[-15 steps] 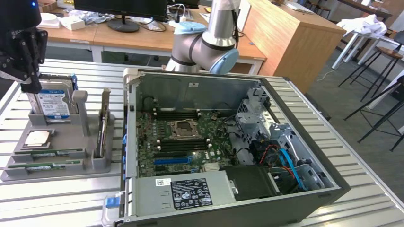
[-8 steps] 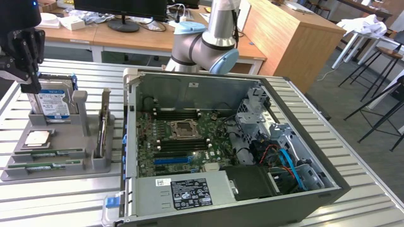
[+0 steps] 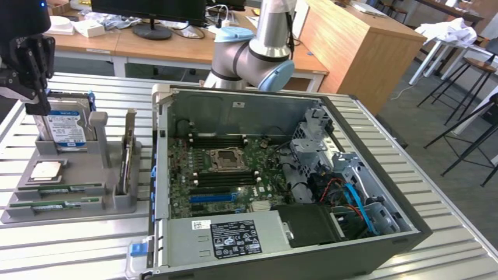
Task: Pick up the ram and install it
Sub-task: 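Pick up the ram and move it above insertion slot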
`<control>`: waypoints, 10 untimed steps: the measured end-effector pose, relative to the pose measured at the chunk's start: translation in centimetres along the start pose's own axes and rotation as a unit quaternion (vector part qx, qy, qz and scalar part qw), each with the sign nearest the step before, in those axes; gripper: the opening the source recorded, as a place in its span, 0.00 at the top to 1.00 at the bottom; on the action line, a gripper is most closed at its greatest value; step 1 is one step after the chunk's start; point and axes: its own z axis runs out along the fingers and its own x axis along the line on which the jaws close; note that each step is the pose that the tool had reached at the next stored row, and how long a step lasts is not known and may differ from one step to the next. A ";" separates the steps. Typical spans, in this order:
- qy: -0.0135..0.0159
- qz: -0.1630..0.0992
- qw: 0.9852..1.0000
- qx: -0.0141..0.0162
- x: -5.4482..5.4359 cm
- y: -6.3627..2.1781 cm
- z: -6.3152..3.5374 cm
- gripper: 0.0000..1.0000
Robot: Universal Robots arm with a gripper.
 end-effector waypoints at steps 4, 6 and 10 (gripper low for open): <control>0.000 -0.006 1.000 0.000 0.0 0.00 0.01 0.90; 0.000 -0.007 1.000 0.000 0.0 0.00 0.01 0.90; 0.000 -0.008 1.000 0.000 0.0 0.00 0.01 0.90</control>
